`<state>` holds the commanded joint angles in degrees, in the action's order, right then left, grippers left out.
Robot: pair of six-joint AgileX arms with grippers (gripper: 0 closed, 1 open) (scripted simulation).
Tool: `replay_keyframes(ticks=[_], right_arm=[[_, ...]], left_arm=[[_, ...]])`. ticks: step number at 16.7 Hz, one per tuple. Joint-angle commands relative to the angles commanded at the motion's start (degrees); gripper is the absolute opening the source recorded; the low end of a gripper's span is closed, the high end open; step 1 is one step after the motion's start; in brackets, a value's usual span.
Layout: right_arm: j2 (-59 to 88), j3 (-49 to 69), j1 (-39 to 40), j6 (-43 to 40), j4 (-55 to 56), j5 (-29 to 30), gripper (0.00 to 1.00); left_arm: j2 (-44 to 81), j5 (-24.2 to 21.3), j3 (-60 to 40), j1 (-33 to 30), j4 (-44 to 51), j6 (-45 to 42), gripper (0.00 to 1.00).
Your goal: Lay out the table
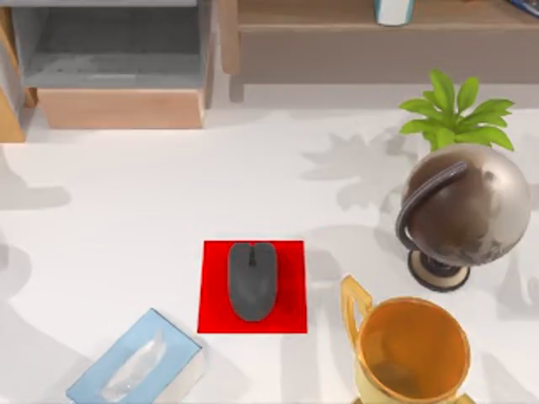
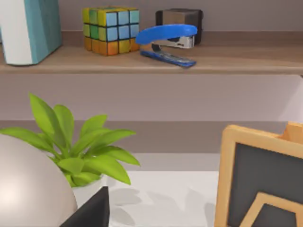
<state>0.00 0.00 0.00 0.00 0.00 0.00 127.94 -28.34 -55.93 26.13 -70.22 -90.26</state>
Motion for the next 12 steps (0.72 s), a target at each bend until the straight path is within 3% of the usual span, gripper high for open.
replay_keyframes(ticks=[4,12], right_arm=[[0.00,0.00,0.00,0.00,0.00,0.00,1.00],[0.00,0.00,0.00,0.00,0.00,0.00,1.00]], left_arm=[[0.51,0.19,-0.69,0.20,0.47,-0.04,0.00],[7.25,3.66,-15.69,-3.53,8.44,0.23,0.00]])
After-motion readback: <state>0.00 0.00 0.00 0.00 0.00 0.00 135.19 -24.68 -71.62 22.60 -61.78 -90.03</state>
